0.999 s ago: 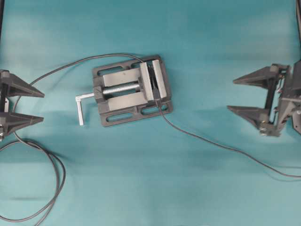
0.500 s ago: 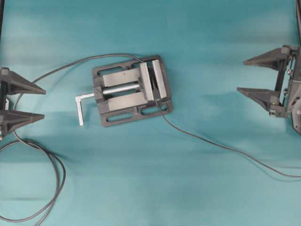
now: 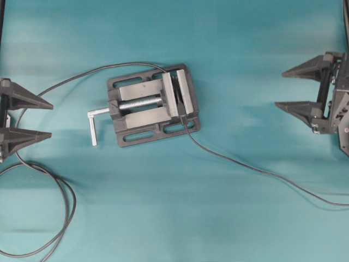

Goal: Insert the USB cable into the fixed female connector.

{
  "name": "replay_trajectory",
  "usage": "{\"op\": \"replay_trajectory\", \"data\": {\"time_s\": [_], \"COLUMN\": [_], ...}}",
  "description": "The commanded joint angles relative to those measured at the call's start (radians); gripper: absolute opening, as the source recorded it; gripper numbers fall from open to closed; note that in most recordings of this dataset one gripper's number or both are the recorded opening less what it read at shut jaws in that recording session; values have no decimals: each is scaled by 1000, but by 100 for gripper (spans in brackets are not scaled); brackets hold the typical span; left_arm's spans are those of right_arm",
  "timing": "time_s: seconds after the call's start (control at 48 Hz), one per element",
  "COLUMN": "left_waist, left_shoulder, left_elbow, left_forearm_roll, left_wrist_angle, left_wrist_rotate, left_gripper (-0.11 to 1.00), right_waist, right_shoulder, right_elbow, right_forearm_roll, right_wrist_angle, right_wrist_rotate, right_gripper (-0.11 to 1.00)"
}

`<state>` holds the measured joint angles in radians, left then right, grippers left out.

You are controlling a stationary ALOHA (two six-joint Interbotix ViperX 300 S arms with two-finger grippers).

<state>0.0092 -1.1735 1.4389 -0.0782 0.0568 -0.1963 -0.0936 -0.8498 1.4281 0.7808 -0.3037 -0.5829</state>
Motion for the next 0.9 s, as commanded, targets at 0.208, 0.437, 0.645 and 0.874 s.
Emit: {"op": "replay_trajectory", "data": {"time_s": [0.208, 0.437, 0.645, 0.874], "left_waist": [0, 0, 0, 0], "left_shoulder": [8, 8, 8, 8], "left_elbow": [-14, -15, -11, -8], "left_forearm_roll": [6, 6, 6, 6], "left_wrist_angle": [-11, -11, -9, -11], "left_wrist_rotate": [5, 5, 5, 3], "left_gripper": [99, 99, 99, 99], "right_waist": [2, -3, -21, -23], "right_shoulder": [-78, -249, -302, -302], "right_elbow": [-18, -20, -3, -14], "right_forearm_roll": [-103, -110, -114, -114], "right_wrist_angle": [75, 183, 229, 403], "right_wrist_rotate": [0, 3, 0, -3], "right_gripper": [92, 91, 90, 90]}}
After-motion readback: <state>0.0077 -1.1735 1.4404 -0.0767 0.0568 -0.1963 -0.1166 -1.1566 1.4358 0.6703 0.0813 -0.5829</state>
